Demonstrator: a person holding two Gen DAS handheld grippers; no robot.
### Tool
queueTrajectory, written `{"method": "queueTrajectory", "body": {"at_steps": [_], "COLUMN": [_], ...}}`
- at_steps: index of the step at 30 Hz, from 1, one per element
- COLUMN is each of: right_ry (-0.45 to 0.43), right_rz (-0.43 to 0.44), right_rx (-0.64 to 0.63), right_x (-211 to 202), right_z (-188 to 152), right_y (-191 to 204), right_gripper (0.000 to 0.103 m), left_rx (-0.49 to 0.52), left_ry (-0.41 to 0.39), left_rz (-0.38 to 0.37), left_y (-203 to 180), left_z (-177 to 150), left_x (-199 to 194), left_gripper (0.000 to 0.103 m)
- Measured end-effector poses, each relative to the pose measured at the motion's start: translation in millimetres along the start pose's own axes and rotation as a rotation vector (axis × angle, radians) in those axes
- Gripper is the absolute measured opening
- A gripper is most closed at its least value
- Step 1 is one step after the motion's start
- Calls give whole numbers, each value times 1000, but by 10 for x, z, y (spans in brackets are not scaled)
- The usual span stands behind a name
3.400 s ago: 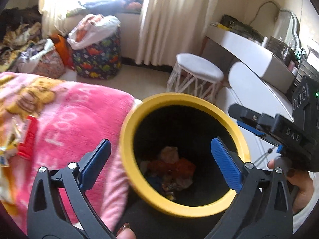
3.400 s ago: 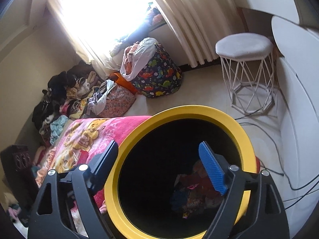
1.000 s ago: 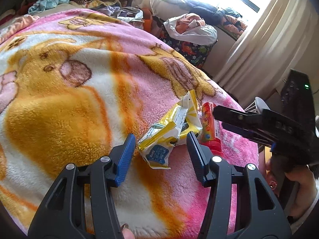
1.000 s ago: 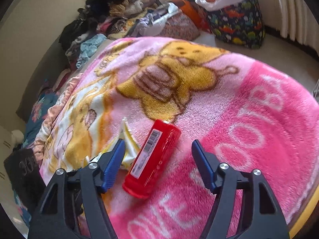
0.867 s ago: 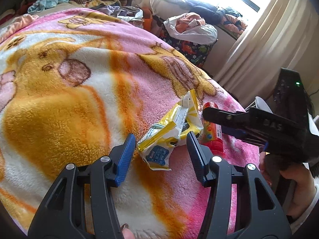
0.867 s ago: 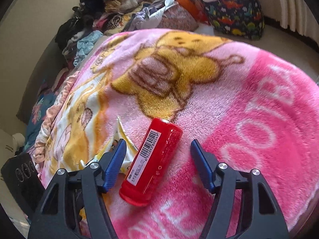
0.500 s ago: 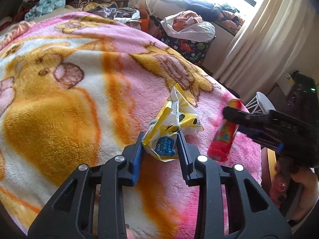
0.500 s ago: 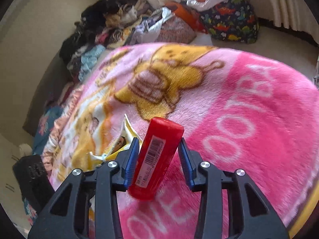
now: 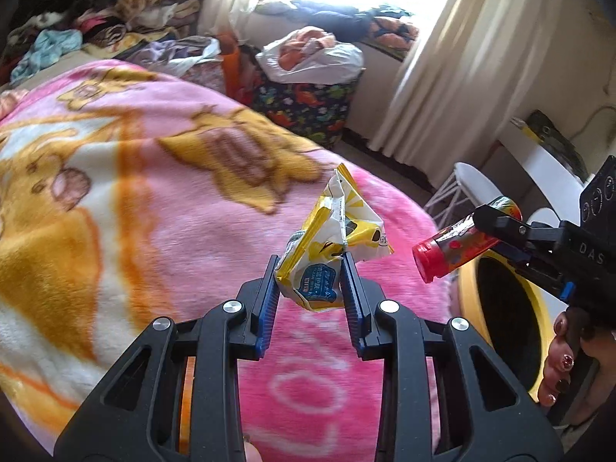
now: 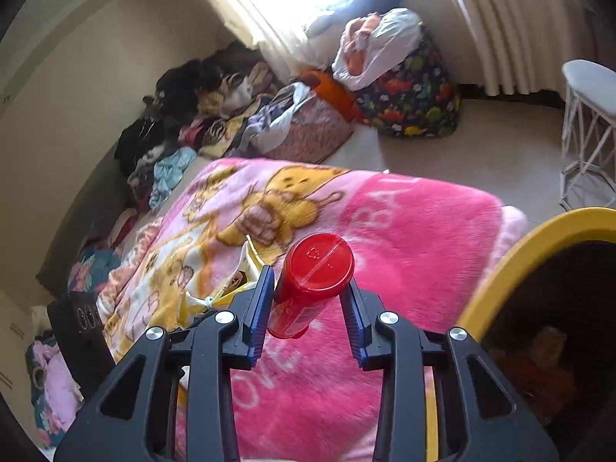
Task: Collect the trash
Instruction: 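Carry the yellow wrapper and red container in both tools over the yellow bin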
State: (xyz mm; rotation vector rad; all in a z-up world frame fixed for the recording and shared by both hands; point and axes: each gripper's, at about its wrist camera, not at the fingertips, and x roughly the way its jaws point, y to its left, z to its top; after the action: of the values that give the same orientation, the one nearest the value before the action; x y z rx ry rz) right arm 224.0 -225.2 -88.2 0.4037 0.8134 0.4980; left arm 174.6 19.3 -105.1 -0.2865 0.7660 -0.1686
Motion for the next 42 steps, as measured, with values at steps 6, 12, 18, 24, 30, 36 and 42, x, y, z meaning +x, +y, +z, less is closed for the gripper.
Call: {"method": "queueTrajectory", "body": {"at_steps": [6, 12, 18, 24, 30, 36, 42], "right_ry": [-55, -97, -130, -146, -160, -169, -180], "right_rz": [-34, -67, -104, -140, -187, -224, -255], "right_rx": [45, 84, 111, 137, 145, 165, 185], "right_x": [-365, -653, -873, -1016, -1154, -1261, -1367], "right_z": [-8, -46, -122, -194, -261, -337, -400], "right_y": [-274, -491, -670, -855, -967, -1098, -1214], "right_gripper": [33, 33, 33, 33, 33, 33, 33], "left_rx": [51, 92, 134, 173, 216, 270, 313], "left_ry": [-9, -8, -3, 7, 20, 32, 52], "left_rz": [-48, -81, -104, -125, -144, -159, -170], "left_y": [-322, -572, -788, -979, -1180, -1381, -1549], "left_z": [19, -1, -38, -83, -158, -229, -322], "left_x": [-32, -46, -50, -33, -10, 15, 59], "left_gripper": [24, 24, 24, 24, 24, 24, 24]}}
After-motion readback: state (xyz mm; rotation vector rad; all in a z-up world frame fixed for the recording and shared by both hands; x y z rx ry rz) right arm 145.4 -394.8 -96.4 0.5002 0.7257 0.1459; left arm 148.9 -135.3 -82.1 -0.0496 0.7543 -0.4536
